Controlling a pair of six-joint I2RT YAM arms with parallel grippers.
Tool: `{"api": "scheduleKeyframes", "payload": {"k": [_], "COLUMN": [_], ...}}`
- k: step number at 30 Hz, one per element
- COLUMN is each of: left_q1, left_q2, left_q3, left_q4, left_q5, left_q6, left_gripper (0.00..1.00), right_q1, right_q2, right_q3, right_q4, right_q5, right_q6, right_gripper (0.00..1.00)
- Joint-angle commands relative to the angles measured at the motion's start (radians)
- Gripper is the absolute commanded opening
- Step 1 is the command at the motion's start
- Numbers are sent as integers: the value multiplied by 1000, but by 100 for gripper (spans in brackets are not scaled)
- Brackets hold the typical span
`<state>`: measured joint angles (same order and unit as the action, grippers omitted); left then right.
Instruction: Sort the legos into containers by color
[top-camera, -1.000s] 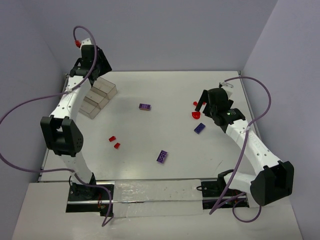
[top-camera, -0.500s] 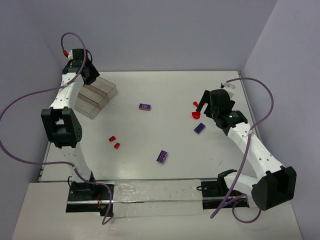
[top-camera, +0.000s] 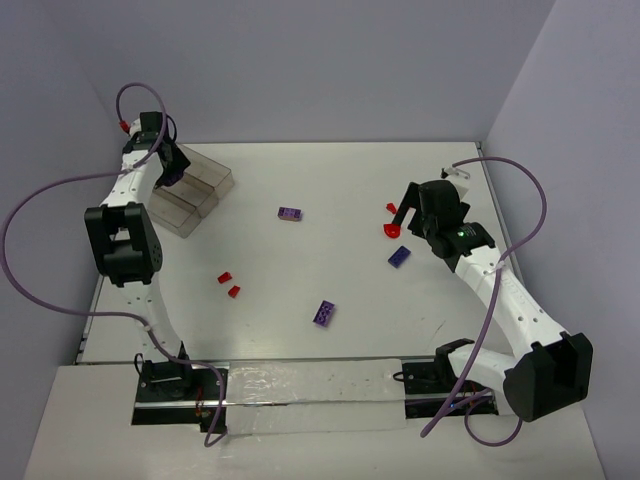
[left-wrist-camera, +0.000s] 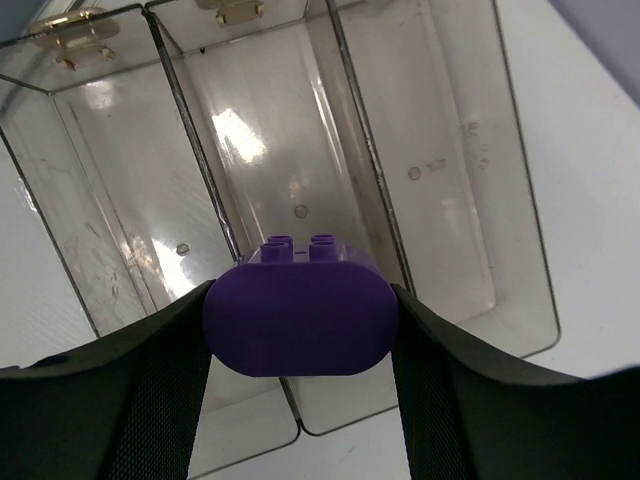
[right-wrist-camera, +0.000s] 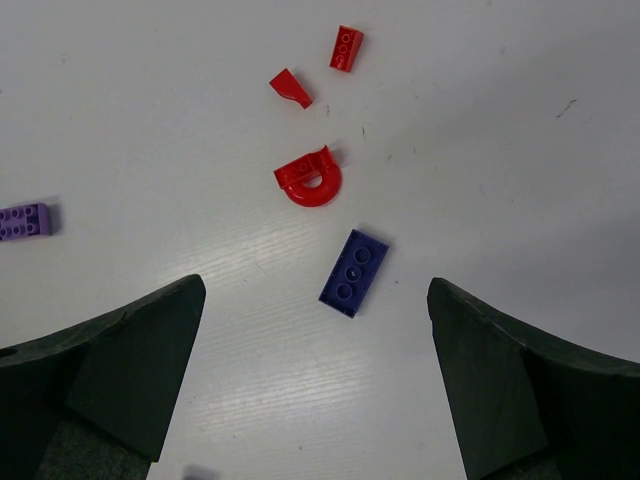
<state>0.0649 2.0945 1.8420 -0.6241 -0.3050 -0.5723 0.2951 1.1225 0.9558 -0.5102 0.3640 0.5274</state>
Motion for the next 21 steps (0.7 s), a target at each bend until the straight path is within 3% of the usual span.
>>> {"api": "scheduleKeyframes", "payload": {"k": [1, 3, 11, 15, 21], "left_q1": [-1, -2, -38, -151, -331], "left_q2": [26, 31, -104, -161, -214], "left_q3": [2, 8, -24, -28, -105], "left_q4": [42, 37, 47, 8, 26], "left_q5": [24, 21, 52, 6, 93], "left_q6": [-9, -5, 48, 146, 257], "left_gripper": [92, 99, 99, 99, 99], "right_q1": [6, 6, 6, 7, 7], "right_q2": [-12, -13, -8, -9, -12], "right_q3": [9, 10, 20, 20, 25], "right_q4": [13, 15, 19, 27, 24], "right_q5": [19, 12, 10, 3, -2], "right_q6": [7, 9, 10, 16, 15], "right_gripper": [100, 100, 100, 100, 100]}}
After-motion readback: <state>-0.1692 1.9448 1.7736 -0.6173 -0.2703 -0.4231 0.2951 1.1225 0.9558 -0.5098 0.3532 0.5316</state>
